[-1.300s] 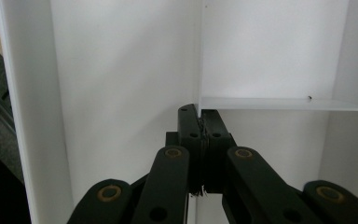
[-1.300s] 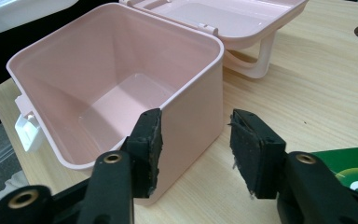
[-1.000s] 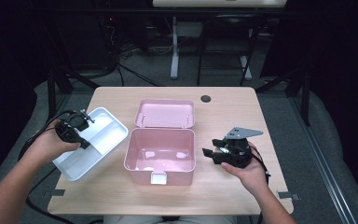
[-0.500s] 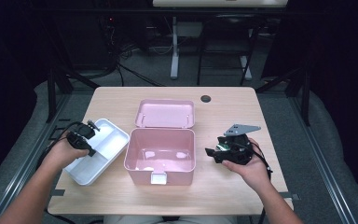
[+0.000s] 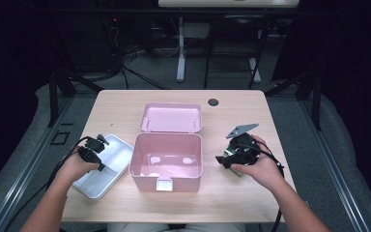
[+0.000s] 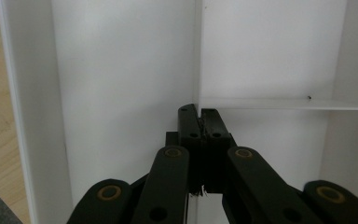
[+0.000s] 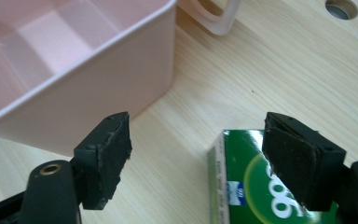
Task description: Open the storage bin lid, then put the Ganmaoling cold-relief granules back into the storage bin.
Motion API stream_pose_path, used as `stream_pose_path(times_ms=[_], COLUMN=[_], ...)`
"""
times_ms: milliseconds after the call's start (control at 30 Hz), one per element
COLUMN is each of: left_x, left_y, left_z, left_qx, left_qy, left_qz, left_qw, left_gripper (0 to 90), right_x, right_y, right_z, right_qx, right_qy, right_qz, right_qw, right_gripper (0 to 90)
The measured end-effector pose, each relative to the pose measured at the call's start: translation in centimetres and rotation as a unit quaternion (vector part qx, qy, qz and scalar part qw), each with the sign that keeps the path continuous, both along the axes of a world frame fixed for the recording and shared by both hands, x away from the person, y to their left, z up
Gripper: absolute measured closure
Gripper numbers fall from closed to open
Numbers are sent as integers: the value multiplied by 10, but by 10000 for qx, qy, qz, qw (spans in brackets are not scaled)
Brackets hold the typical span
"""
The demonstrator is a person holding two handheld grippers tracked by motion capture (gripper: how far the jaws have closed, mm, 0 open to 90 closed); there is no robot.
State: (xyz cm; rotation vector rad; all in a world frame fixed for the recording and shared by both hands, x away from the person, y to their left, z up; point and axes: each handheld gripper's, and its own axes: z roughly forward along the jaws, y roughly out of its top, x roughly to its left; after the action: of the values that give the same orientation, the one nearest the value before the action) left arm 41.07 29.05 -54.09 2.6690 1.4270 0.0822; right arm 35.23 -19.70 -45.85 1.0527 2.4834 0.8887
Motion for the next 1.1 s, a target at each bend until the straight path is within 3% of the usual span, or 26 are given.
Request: stream_pose_path(times_ms=[200,300,367,500,600,833,933,1100], left_x=[0,-1,-2,-5,-9,-13,-15,-18], left_y=[1,2,2,5,4,10,11,16], left_z=[-1,0,1,12,13,14,15,24], left_qx=[-42,-71,-150,-153,-296,-279,-279,-362], left_qy=[-64,-99,-71,-239,-294,-397,-512,-764], left_qz=[99,125,118,117,38,3,-66,36], left_qw=[9999,9998,9998,9995,9991,9988,9983,9964], left_gripper=[891,875,811,704,645,528,510,487], right_x=[12,18,22,32,40,59,66,73], right_y=[0,1,0,-1,-1,5,6,2], right_z=[3,2,0,-2,-2,3,2,-1], right_qx=[-391,-609,-755,-1000,-1233,-1573,-1766,-1794], right_qy=[41,201,341,660,910,1227,1368,1539], right_qz=[22,34,5,-35,36,-21,20,-10], right_qw=[9992,9979,9966,9928,9882,9799,9747,9717], right_gripper=[240,242,242,237,175,59,19,3])
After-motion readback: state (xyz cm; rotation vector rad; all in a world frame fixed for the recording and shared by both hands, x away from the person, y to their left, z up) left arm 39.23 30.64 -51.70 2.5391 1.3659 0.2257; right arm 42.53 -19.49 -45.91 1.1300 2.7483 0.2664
